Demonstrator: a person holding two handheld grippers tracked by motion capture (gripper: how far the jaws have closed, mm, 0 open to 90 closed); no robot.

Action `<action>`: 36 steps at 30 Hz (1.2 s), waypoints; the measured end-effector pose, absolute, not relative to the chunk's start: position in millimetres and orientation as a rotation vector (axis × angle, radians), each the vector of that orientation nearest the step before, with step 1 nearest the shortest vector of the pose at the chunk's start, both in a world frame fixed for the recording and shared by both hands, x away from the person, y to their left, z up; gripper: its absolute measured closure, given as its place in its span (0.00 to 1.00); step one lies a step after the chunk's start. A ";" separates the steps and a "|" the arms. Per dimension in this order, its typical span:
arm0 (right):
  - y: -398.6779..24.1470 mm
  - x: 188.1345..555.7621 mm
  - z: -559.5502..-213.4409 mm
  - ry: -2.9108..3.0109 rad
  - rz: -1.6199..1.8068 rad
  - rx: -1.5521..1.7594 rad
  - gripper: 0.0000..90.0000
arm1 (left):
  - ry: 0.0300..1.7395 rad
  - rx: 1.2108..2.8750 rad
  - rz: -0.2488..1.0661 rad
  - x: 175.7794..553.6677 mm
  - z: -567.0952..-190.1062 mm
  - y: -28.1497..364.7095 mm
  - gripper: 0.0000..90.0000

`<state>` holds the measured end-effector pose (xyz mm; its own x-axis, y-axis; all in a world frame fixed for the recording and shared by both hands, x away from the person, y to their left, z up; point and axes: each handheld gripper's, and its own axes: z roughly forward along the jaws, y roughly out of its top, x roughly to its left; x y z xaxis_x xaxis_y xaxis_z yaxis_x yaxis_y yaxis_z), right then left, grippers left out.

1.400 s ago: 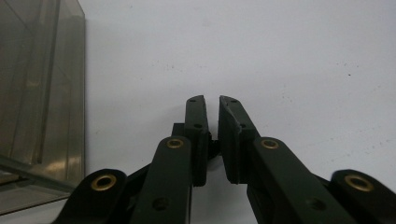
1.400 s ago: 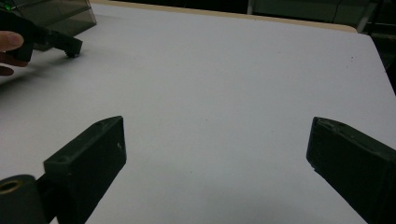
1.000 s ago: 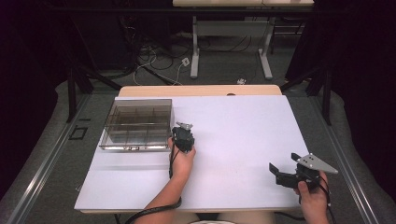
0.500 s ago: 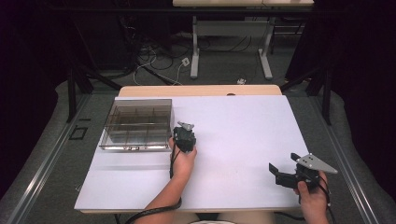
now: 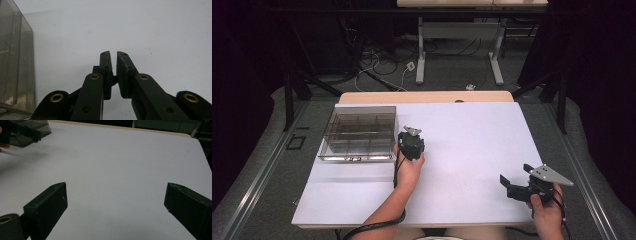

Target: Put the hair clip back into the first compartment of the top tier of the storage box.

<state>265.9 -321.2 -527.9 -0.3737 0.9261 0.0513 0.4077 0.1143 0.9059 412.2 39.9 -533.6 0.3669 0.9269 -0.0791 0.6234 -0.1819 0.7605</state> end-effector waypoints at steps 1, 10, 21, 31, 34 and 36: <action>-321.2 265.5 -527.4 1.854 1.216 1.295 0.05 | 1.342 1.906 0.516 412.1 -529.9 41.1 0.93; -323.3 265.8 -527.2 1.846 1.224 1.287 0.05 | 1.311 1.907 0.484 408.5 -516.4 42.6 0.93; -322.7 265.7 -527.3 1.842 1.227 1.295 0.05 | 1.272 1.905 0.444 404.4 -501.3 47.0 0.93; -322.2 265.8 -527.9 1.841 1.225 1.295 0.05 | 1.235 1.920 0.451 400.9 -484.9 61.0 0.93; -322.6 266.5 -528.2 1.844 1.223 1.286 0.05 | 1.239 1.915 0.443 400.4 -479.2 66.1 0.93; -322.4 266.7 -528.4 1.845 1.220 1.285 0.05 | 1.237 1.912 0.443 400.5 -475.6 69.6 0.93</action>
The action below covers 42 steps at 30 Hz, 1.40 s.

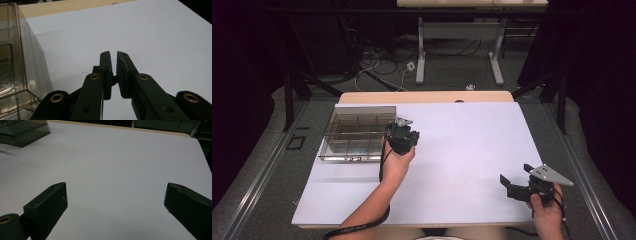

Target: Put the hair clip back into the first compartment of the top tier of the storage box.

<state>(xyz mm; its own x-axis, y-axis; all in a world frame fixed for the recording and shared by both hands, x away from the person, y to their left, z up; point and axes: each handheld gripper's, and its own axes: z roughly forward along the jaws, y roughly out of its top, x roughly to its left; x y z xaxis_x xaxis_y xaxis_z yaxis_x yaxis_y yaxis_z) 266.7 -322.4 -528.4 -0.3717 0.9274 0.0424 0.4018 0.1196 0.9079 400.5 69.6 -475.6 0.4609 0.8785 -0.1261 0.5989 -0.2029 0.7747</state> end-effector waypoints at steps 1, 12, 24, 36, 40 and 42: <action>-322.1 267.1 -528.9 1.840 1.227 1.284 0.05 | 1.236 1.902 0.455 400.7 -472.5 73.1 0.93; -321.9 266.5 -528.6 1.846 1.217 1.294 0.05 | 1.259 1.846 0.483 400.8 -456.7 96.5 0.93; -320.7 268.0 -529.6 1.838 1.227 1.290 0.05 | 1.312 1.796 0.549 394.7 -444.9 140.8 0.93; -320.3 267.6 -529.0 1.851 1.209 1.291 0.05 | 1.372 1.728 0.587 377.7 -438.9 188.8 0.93; -320.0 265.7 -527.7 1.847 1.201 1.294 0.05 | 1.382 1.709 0.597 370.4 -437.1 202.6 0.93; -320.0 265.9 -528.2 1.844 1.210 1.289 0.05 | 1.385 1.709 0.597 369.0 -437.1 205.3 0.93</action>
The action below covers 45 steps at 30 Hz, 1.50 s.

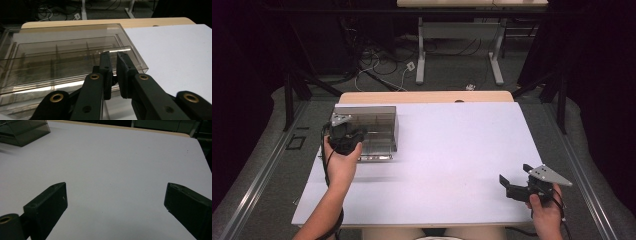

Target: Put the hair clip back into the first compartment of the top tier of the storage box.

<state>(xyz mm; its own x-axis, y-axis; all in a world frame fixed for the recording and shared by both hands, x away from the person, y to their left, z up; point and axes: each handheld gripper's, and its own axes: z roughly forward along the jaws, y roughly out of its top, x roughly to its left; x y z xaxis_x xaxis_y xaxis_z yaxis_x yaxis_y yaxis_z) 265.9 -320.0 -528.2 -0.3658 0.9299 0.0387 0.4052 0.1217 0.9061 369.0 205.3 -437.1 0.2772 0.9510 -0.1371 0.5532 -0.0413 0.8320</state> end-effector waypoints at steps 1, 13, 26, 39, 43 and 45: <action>-320.1 265.6 -528.2 1.843 1.208 1.291 0.05 | 1.391 1.709 0.598 367.8 -437.1 207.9 0.93; -321.1 265.3 -528.0 1.846 1.203 1.293 0.05 | 1.427 1.664 0.600 355.8 -441.5 233.6 0.93; -321.5 264.7 -527.8 1.842 1.203 1.292 0.05 | 1.484 1.608 0.599 343.9 -452.2 262.8 0.93; -320.2 265.1 -528.8 1.832 1.214 1.293 0.05 | 1.528 1.584 0.623 344.9 -468.9 275.9 0.93; -320.7 265.1 -528.9 1.832 1.213 1.288 0.05 | 1.533 1.588 0.628 346.3 -471.9 278.5 0.93; -320.9 264.8 -528.7 1.836 1.208 1.293 0.05 | 1.538 1.581 0.625 347.2 -473.3 280.8 0.93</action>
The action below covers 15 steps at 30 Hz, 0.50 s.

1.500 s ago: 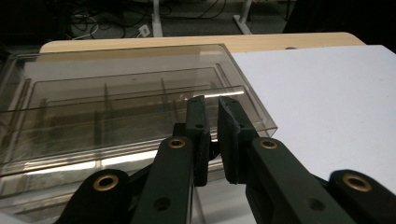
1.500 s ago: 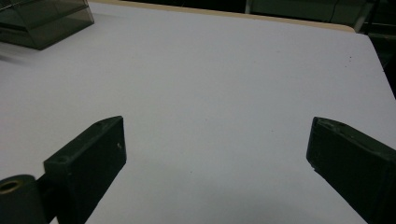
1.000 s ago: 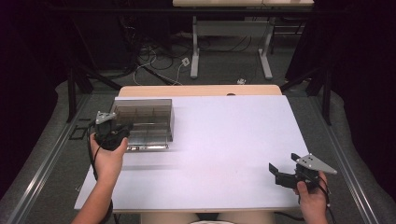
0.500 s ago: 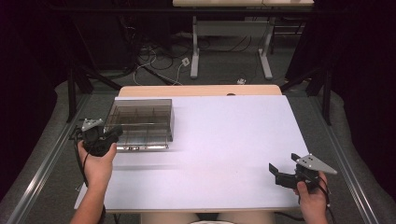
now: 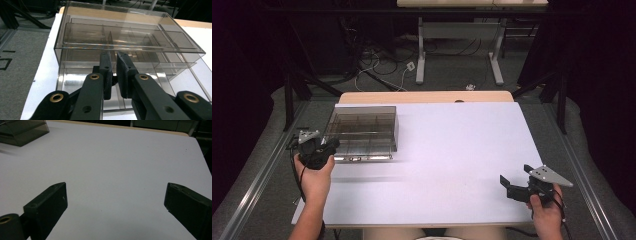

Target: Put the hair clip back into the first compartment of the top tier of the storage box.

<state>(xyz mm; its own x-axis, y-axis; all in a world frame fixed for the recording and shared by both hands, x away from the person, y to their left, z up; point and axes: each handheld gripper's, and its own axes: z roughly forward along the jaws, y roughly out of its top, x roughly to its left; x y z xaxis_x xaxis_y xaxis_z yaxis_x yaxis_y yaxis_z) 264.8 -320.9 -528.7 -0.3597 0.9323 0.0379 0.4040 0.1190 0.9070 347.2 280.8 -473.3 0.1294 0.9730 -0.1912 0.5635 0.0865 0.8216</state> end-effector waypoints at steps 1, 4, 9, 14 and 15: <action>-320.8 264.4 -528.5 1.838 1.203 1.298 0.05 | 1.538 1.581 0.625 347.2 -473.3 280.8 0.93; -320.5 264.0 -528.5 1.847 1.200 1.303 0.05 | 1.538 1.571 0.628 347.7 -474.9 284.5 0.93; -319.8 264.5 -528.9 1.847 1.205 1.300 0.05 | 1.548 1.555 0.620 347.7 -478.6 288.6 0.93; -320.0 264.1 -528.6 1.847 1.205 1.307 0.05 | 1.559 1.547 0.622 347.8 -482.1 292.1 0.93; -320.2 264.1 -528.6 1.847 1.205 1.306 0.05 | 1.562 1.538 0.620 347.6 -482.6 293.0 0.93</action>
<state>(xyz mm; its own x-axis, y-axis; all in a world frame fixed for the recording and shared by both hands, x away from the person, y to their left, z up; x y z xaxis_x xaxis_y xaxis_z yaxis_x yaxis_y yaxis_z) 264.1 -320.2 -528.6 -0.3601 0.9318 0.0460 0.4178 0.1170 0.9010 347.6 293.0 -482.6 0.1024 0.9706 -0.2178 0.5567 0.1255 0.8212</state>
